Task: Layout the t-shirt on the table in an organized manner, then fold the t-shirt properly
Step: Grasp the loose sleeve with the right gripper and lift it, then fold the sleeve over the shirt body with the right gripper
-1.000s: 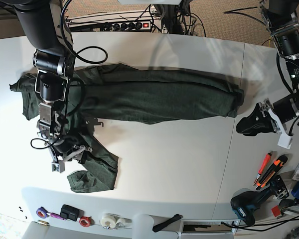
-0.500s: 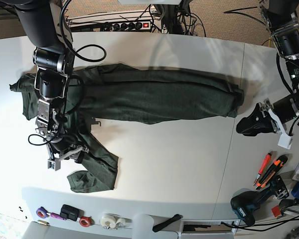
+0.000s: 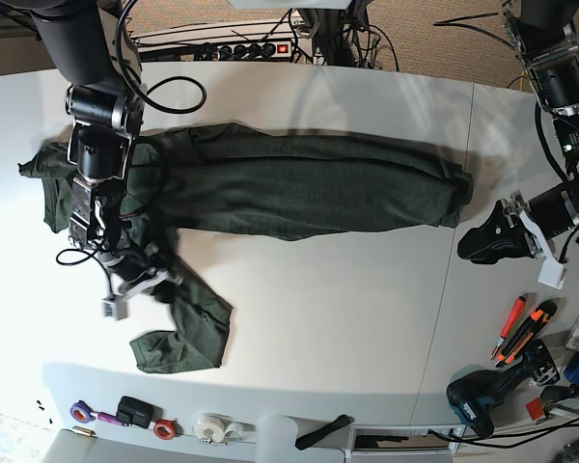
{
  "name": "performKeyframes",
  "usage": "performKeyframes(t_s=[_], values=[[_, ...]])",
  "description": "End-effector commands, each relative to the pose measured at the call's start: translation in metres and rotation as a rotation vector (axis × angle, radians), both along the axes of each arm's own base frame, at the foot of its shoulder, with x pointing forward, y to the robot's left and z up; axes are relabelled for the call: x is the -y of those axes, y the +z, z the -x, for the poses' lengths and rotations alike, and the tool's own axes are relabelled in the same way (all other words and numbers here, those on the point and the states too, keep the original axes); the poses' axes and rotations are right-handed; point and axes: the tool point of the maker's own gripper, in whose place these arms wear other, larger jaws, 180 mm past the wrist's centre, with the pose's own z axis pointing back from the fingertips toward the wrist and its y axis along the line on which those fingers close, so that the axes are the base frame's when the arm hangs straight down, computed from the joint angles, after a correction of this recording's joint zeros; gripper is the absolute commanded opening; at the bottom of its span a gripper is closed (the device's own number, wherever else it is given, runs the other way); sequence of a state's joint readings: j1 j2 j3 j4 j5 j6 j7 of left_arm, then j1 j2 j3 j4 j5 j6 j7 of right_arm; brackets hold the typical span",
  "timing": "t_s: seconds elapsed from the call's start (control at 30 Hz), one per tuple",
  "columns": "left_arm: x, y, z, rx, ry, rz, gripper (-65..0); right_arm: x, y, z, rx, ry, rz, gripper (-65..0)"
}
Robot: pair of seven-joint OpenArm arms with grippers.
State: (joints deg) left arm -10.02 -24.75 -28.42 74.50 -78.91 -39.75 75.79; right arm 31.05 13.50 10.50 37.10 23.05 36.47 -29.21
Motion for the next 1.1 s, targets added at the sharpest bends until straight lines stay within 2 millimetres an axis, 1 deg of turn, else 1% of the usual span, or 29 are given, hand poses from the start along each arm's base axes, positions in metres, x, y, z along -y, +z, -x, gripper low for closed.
performKeyframes(t_s=[0.0, 0.03, 0.1, 0.17, 0.3, 0.37, 0.43, 0.5, 0.57, 0.7, 0.8, 0.97, 1.07], values=[[-0.006, 0.020, -0.009, 0.065, 0.015, 0.011, -34.6, -0.005, 0.037, -0.013, 0.105, 0.041, -0.040, -65.0], [-0.006, 0.020, -0.009, 0.065, 0.015, 0.011, -34.6, -0.006, 0.050, -0.013, 0.127, 0.047, -0.065, -65.0], [-0.006, 0.020, -0.009, 0.065, 0.015, 0.011, -34.6, -0.010, 0.075, -0.005, 0.169, 0.079, -0.080, -65.0], [-0.006, 0.020, -0.009, 0.064, 0.015, 0.011, -34.6, -0.013, 0.095, 0.009, 0.204, 0.123, -0.044, -65.0], [-0.006, 0.018, -0.007, 0.060, 0.015, 0.012, -34.8, -0.022, 0.123, 0.051, 0.267, 0.207, 0.095, -65.0], [-0.006, 0.017, -0.007, 0.058, 0.015, 0.012, -35.0, -0.031, 0.133, 0.074, 0.298, 0.246, 0.167, -65.0], [-0.005, 0.017, -0.006, 0.057, 0.015, 0.015, -35.0, -0.041, 0.140, 0.098, 0.321, 0.284, 0.219, -65.0], [-0.004, 0.016, -0.006, 0.054, 0.014, 0.016, -35.0, -0.050, 0.140, 0.119, 0.328, 0.313, 0.251, -65.0], [-0.003, 0.015, -0.006, 0.053, 0.013, 0.020, -35.0, -0.054, 0.136, 0.135, 0.315, 0.331, 0.265, -65.0], [0.002, 0.014, -0.006, 0.053, 0.011, 0.034, -35.0, -0.057, 0.115, 0.155, 0.256, 0.339, 0.247, -65.0], [0.012, 0.013, -0.006, 0.054, 0.007, 0.063, -35.0, -0.064, 0.110, 0.161, 0.256, 0.327, 0.207, -65.0], [0.031, 0.010, -0.007, 0.052, -0.003, 0.117, -35.0, -0.077, 0.113, 0.156, 0.297, 0.288, 0.164, -65.0], [0.039, 0.009, -0.007, 0.052, -0.006, 0.140, -35.0, -0.088, 0.110, 0.156, 0.295, 0.280, 0.137, -65.0]])
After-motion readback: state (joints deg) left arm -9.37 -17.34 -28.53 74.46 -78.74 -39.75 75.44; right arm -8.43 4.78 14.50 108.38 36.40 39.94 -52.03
